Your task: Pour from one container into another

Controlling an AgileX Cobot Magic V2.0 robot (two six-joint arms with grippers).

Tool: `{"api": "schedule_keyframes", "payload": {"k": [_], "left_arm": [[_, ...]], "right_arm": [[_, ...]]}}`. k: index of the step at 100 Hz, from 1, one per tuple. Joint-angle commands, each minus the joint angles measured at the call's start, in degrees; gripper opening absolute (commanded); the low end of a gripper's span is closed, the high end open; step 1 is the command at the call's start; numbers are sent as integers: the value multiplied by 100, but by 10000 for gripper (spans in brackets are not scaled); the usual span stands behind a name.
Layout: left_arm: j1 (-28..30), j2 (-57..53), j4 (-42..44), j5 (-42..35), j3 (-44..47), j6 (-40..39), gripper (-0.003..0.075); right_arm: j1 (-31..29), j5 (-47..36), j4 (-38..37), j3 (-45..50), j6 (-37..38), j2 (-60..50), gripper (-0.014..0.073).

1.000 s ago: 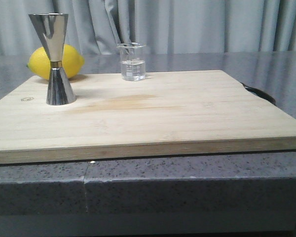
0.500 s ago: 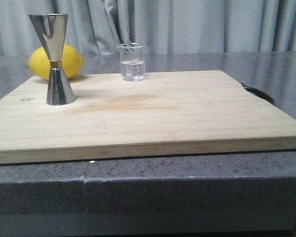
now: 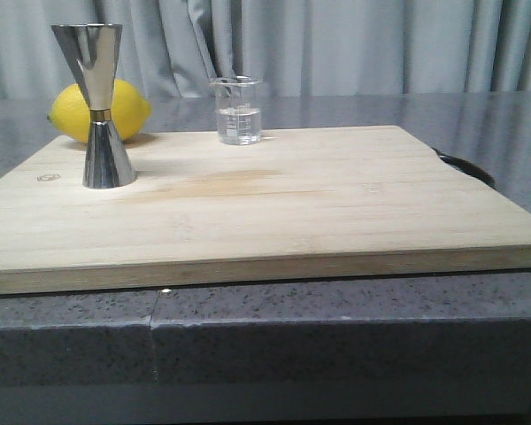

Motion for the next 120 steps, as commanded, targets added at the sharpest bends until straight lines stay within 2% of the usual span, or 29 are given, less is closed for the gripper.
{"api": "schedule_keyframes", "payload": {"k": [1, 6, 22, 28, 35, 52, 69, 88, 91, 120], "left_arm": [[6, 155, -546, -405, -217, 426, 81], [6, 204, -786, -436, -217, 704, 146], [6, 399, -1715, -410, -217, 1232, 466], [6, 488, -2056, -356, -217, 1232, 522], [-20, 612, -2478, -291, -157, 1513, 524], [-368, 1023, -4643, -484, 208, 3811, 519], [-804, 1547, -6257, -539, 383, 5967, 465], [-1092, 2237, -7795, -295, 383, 7837, 427], [-1092, 2323, -7994, -196, 383, 8026, 427], [-1092, 3464, -7993, 709, 247, 8683, 427]], "right_arm": [[-39, -645, 39, -225, -64, -23, -30], [-39, -787, 39, -225, -64, -23, -4], [-29, -1217, 256, -225, -64, -23, 129], [-29, -1391, 419, -225, -64, -11, 183], [54, -1611, 437, -225, -64, 37, 248], [524, -2058, 437, -213, -64, 306, 349], [1019, -2367, 353, -213, -172, 697, 350], [1287, -2695, 353, -213, -234, 1026, 350], [1302, -2704, 353, -213, -234, 1054, 350], [1324, -2704, 353, -213, -263, 1104, 350]]}}
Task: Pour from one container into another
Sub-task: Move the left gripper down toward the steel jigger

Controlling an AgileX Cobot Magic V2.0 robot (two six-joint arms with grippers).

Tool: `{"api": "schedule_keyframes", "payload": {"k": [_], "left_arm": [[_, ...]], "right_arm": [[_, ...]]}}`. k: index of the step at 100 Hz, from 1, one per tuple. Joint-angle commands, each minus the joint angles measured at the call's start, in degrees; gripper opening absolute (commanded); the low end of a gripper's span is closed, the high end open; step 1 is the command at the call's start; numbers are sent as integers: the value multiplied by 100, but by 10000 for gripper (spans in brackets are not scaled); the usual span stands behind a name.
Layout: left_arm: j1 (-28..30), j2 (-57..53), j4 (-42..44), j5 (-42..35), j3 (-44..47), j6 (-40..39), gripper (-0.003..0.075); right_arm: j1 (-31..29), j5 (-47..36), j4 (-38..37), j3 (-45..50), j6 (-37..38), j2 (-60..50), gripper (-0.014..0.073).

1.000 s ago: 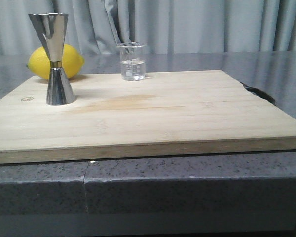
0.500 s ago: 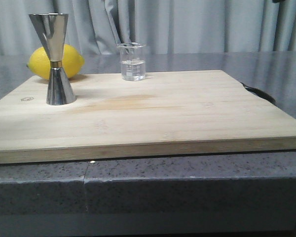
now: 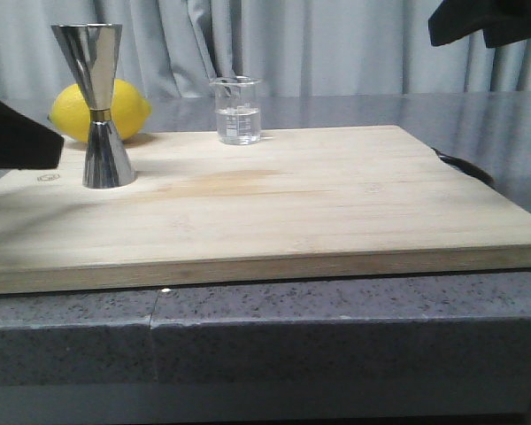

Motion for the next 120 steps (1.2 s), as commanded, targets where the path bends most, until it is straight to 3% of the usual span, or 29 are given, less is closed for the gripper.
{"api": "schedule_keyframes", "payload": {"k": [1, 32, 55, 65, 94, 108, 120], "left_arm": [[-57, 178, -423, 480, -250, 208, 427], [-36, 325, -423, 1135, -676, 151, 427], [-24, -578, -156, 1107, -676, -122, 427], [-24, -1323, -129, 569, -676, -236, 427], [-24, -3437, 205, -2145, -676, -531, 427], [-24, -3792, 1155, -2663, -454, -529, 427], [-24, -3802, 1334, -2818, -112, -529, 427]], "right_arm": [[15, -406, 1, -200, -78, -93, 350], [15, -321, -9, -200, -78, -93, 350], [15, -310, -9, -200, -78, -93, 350], [15, -298, -9, -200, -78, -93, 350], [15, -298, -9, -200, -78, -93, 349], [15, -309, -9, -200, -78, -93, 349], [15, -320, -9, -200, -78, -93, 350]]}}
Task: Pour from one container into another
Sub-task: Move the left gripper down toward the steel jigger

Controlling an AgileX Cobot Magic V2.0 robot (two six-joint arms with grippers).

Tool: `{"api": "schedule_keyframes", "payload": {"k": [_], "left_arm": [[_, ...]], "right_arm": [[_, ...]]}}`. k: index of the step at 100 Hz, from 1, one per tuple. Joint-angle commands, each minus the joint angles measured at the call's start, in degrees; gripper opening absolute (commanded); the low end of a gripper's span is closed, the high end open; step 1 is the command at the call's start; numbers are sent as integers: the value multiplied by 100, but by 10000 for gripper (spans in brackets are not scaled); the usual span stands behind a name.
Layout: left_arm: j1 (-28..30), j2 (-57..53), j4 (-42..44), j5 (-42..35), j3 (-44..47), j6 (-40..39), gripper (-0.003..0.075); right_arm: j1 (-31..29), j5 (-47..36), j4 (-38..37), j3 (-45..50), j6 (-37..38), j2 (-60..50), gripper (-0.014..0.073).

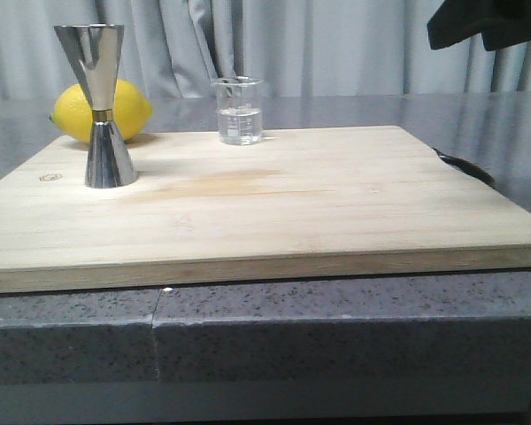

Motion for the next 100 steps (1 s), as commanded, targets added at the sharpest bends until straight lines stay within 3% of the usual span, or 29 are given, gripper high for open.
{"api": "schedule_keyframes", "payload": {"k": [1, 18, 40, 65, 100], "left_arm": [[-24, 18, 153, -125, 101, -60, 427], [-24, 18, -543, -125, 423, -60, 421], [-24, 171, -1591, 1154, 639, -22, 421], [-24, 744, -1591, 2489, 655, -49, 419], [-24, 1594, -1591, 2645, 655, 649, 419]], "right_arm": [[15, -353, 1, -200, -76, -106, 349], [15, -342, 1, -200, -76, -106, 350], [15, -352, 1, -200, -76, -106, 349], [15, -352, 1, -200, -76, -106, 349], [15, -315, 1, -200, -76, -106, 349]]}}
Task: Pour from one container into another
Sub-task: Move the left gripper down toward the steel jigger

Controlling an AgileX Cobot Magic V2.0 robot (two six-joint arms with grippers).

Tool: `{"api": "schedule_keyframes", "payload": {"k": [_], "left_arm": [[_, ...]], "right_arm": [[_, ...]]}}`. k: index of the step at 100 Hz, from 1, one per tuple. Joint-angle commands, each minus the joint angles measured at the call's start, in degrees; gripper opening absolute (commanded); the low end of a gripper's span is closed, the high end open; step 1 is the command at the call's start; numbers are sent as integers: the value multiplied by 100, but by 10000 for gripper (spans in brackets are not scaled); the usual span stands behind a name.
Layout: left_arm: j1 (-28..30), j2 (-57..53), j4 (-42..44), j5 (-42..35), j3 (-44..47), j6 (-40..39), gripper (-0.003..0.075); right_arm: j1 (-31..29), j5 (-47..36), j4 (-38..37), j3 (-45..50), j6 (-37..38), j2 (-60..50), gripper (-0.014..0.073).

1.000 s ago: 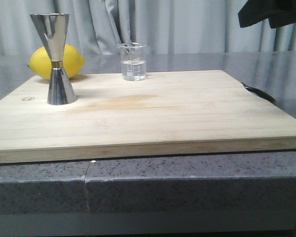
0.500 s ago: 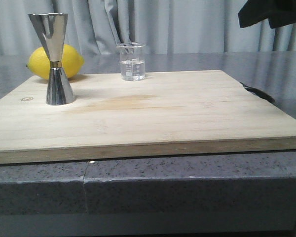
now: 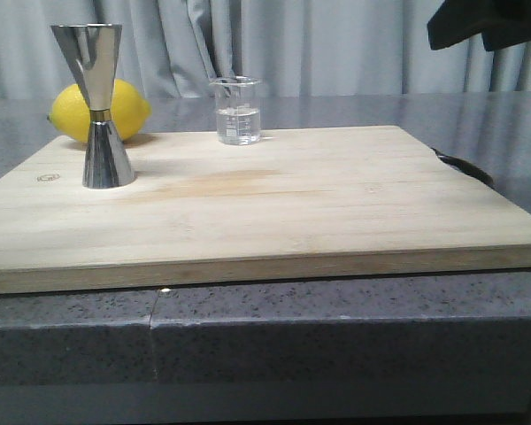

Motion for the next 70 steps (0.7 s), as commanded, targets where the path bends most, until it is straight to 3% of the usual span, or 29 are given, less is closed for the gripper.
{"api": "schedule_keyframes", "payload": {"k": [1, 50, 70], "left_arm": [[-24, 212, -374, 324, -153, 125, 419], [-24, 1632, -374, 1318, -478, 450, 368], [-24, 2012, -374, 1387, -815, 649, 368]], "right_arm": [[15, -328, 1, -200, -76, -106, 349], [15, -263, 1, -200, -76, -106, 349], [15, -250, 1, -200, -76, -106, 349]]}}
